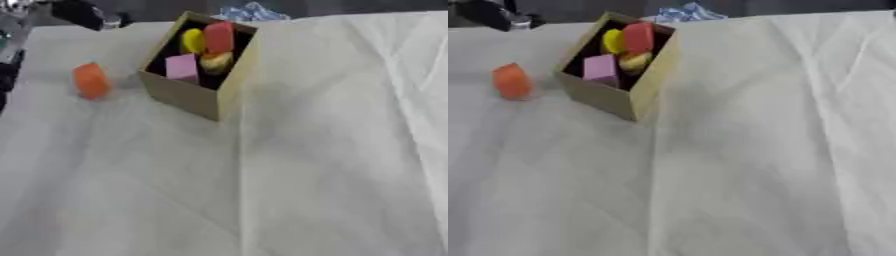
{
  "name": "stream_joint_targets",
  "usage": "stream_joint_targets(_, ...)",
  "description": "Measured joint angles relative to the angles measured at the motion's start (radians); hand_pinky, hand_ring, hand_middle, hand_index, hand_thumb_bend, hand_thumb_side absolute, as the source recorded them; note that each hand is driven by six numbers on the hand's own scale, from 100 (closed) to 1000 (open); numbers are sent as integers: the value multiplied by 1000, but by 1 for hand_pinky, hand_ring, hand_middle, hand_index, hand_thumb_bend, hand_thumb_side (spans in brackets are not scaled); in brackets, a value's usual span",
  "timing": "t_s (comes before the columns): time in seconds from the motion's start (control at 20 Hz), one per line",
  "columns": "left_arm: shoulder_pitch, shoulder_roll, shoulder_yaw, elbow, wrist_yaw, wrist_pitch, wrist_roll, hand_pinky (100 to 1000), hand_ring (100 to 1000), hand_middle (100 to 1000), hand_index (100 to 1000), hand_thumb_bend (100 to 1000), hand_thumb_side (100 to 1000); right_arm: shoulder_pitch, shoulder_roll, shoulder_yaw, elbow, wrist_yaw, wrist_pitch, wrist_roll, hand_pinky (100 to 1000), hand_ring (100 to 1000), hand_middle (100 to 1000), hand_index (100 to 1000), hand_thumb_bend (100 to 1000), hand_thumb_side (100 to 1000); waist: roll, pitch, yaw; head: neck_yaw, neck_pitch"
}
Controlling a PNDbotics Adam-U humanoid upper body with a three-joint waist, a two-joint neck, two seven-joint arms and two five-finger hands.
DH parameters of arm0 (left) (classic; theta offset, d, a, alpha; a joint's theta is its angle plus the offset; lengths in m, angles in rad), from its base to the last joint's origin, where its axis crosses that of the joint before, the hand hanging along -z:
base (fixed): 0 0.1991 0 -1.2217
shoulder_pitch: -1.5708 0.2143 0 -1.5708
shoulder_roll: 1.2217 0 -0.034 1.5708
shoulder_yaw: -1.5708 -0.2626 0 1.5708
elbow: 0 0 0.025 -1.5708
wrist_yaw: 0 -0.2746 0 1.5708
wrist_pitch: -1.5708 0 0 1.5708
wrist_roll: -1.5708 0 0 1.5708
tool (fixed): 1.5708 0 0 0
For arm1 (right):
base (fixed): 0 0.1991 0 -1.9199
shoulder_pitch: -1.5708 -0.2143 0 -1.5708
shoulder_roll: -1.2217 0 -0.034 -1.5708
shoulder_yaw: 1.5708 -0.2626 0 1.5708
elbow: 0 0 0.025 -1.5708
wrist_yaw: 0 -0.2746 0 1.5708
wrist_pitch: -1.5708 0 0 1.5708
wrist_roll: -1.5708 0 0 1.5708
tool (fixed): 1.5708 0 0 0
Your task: Pick up objects on the table and place them in the box.
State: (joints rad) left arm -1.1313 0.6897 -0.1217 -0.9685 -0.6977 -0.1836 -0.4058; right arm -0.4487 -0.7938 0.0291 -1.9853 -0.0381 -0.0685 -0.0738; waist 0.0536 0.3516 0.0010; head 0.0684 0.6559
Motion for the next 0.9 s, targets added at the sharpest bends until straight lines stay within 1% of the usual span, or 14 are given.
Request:
stream_joint_targets(0.15,32,45,4,-4,23,3,-44,846,806,790,903,587,551,15,24,-10,0,-12,-19,-3,888,814,728,816,100,635,-1,0,1,0,0)
stream_joint_targets(0.4,68,83,-4,16,42,-25,-101,841,803,785,885,607,534,23,40,-17,0,-16,-33,-4,887,811,722,814,100,635,-7,0,-1,2,-5)
stream_joint_targets(0.7,83,87,-23,85,26,-52,-137,841,808,790,882,617,515,24,42,-22,0,-16,-30,-8,886,807,717,810,100,639,-10,5,-3,7,-11)
stream_joint_targets(0.9,83,87,-28,129,5,-65,-154,845,818,812,896,617,512,26,43,-23,0,-16,-22,-15,885,804,714,807,100,639,-10,11,-4,9,-15)
